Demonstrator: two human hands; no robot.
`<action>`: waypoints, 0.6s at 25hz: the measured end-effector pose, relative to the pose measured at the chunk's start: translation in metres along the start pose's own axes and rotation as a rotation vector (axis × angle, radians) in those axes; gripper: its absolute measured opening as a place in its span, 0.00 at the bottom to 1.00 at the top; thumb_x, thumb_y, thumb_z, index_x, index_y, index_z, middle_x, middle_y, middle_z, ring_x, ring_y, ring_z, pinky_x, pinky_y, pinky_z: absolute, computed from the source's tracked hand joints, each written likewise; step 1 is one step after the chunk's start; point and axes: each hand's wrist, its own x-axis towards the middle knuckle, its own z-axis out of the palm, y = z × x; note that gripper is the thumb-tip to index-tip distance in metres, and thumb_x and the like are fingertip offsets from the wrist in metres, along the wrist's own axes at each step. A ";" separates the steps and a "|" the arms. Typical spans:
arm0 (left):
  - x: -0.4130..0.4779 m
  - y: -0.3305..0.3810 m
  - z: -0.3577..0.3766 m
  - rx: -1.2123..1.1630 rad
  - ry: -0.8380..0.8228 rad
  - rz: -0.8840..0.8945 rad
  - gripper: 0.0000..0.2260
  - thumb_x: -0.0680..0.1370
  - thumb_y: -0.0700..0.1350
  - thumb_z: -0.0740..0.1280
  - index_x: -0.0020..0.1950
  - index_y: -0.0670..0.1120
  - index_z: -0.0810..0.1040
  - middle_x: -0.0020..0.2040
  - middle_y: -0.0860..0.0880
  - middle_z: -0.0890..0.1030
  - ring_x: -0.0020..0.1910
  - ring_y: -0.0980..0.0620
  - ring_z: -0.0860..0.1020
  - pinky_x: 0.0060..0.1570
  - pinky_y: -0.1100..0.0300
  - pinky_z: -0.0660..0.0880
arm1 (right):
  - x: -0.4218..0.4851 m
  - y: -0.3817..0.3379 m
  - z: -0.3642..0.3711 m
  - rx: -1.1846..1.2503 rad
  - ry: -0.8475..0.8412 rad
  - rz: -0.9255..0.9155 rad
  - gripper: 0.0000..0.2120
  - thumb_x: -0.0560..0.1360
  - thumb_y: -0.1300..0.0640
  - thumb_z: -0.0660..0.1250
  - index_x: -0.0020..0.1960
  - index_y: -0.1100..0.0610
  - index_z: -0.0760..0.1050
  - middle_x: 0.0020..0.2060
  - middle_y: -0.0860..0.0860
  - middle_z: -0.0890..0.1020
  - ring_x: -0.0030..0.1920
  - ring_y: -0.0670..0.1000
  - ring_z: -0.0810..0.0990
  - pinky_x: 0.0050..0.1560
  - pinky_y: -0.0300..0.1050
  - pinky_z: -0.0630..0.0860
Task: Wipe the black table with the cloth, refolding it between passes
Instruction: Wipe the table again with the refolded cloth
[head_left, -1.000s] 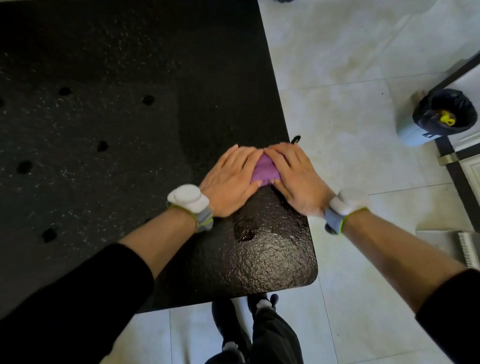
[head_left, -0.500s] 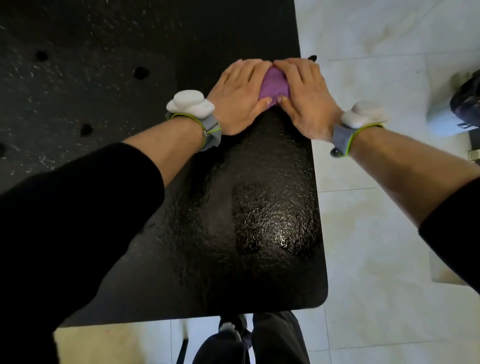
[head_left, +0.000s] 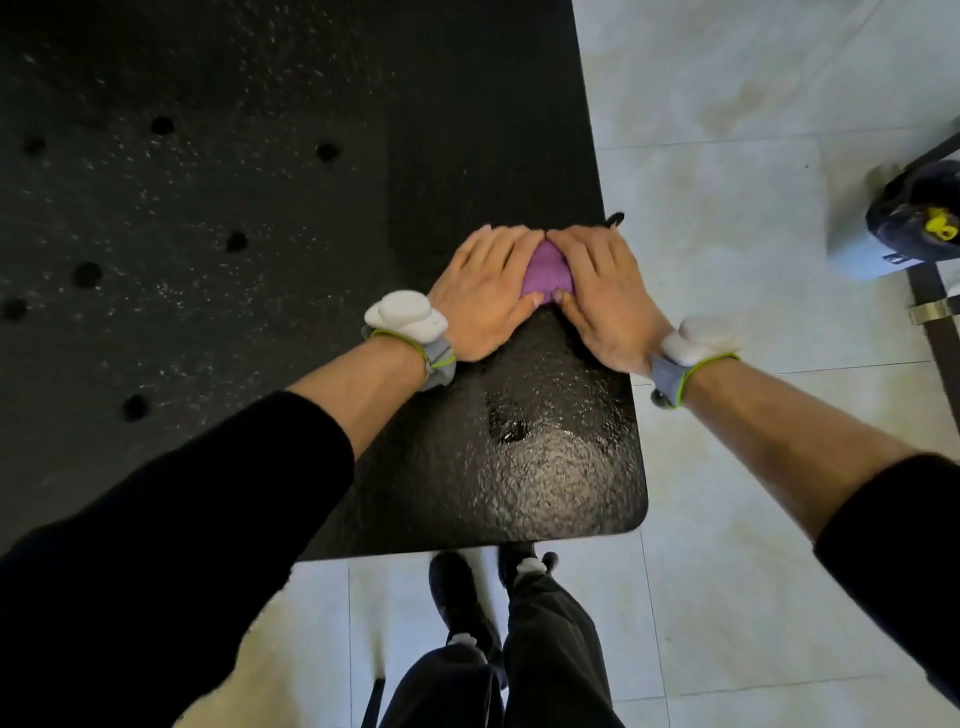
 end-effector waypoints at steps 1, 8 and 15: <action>-0.013 0.007 0.002 0.003 -0.003 0.012 0.31 0.81 0.58 0.53 0.77 0.39 0.62 0.73 0.41 0.69 0.73 0.41 0.67 0.77 0.47 0.56 | -0.014 -0.009 0.001 -0.002 -0.010 0.004 0.27 0.82 0.51 0.58 0.77 0.62 0.61 0.69 0.61 0.69 0.69 0.63 0.67 0.75 0.58 0.59; -0.116 0.060 0.012 -0.005 -0.044 0.023 0.30 0.82 0.56 0.57 0.79 0.40 0.60 0.74 0.43 0.68 0.74 0.44 0.66 0.78 0.49 0.53 | -0.112 -0.079 0.003 0.036 -0.092 0.061 0.27 0.82 0.50 0.58 0.78 0.60 0.60 0.71 0.58 0.68 0.72 0.60 0.65 0.79 0.59 0.53; -0.196 0.109 0.016 -0.018 -0.098 0.012 0.31 0.81 0.55 0.59 0.80 0.42 0.57 0.76 0.44 0.65 0.76 0.46 0.63 0.79 0.50 0.50 | -0.190 -0.129 0.000 0.020 -0.189 0.076 0.29 0.83 0.46 0.56 0.79 0.58 0.57 0.75 0.56 0.65 0.76 0.59 0.62 0.78 0.60 0.54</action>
